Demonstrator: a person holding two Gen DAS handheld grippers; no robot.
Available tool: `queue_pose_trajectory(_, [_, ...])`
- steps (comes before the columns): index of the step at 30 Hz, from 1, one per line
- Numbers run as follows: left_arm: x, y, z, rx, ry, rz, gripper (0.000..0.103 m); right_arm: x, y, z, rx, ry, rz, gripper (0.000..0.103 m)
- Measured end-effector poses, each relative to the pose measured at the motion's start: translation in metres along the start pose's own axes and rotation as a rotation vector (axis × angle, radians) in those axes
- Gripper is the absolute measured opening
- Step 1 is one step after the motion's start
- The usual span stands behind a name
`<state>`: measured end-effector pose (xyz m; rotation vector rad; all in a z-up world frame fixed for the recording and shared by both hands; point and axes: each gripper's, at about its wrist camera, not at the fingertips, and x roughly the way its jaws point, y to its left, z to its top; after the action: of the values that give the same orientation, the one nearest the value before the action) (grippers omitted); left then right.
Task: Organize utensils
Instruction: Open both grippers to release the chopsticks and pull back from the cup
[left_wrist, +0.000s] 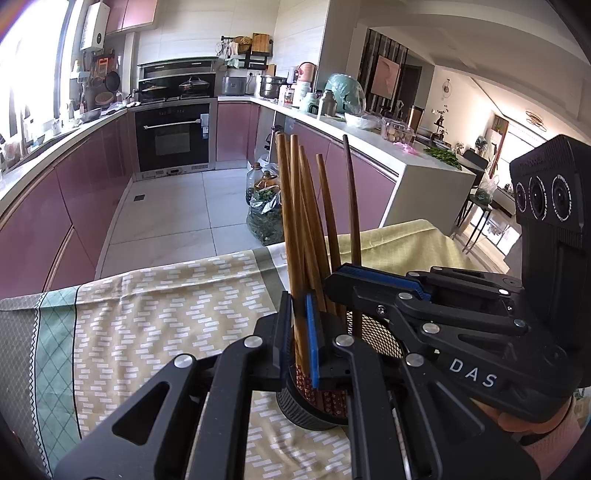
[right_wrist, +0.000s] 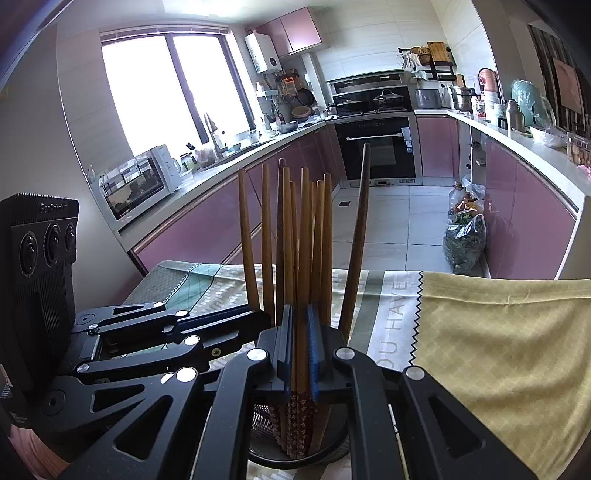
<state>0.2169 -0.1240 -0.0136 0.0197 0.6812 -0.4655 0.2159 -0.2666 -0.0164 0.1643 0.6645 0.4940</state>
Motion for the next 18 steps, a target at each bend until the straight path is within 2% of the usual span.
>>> queue_pose_trajectory(5, [-0.002,0.001,-0.001,0.003,-0.003,-0.003,0.009,0.0,0.001,0.001,0.0,-0.001,0.002,0.008])
queue_pose_trajectory(12, [-0.005,0.005,-0.005,0.002,-0.011,-0.002,0.017,-0.007,0.0,-0.003,0.007,-0.01,0.003,0.008])
queue_pose_trajectory(16, [-0.012,0.01,-0.008,-0.01,-0.028,0.005,0.022,-0.012,0.0,-0.007,0.008,-0.019,0.002,0.021])
queue_pose_trajectory(18, [-0.019,0.012,-0.012,-0.013,-0.045,0.013,0.032,-0.015,0.001,-0.009,0.005,-0.023,0.004,0.023])
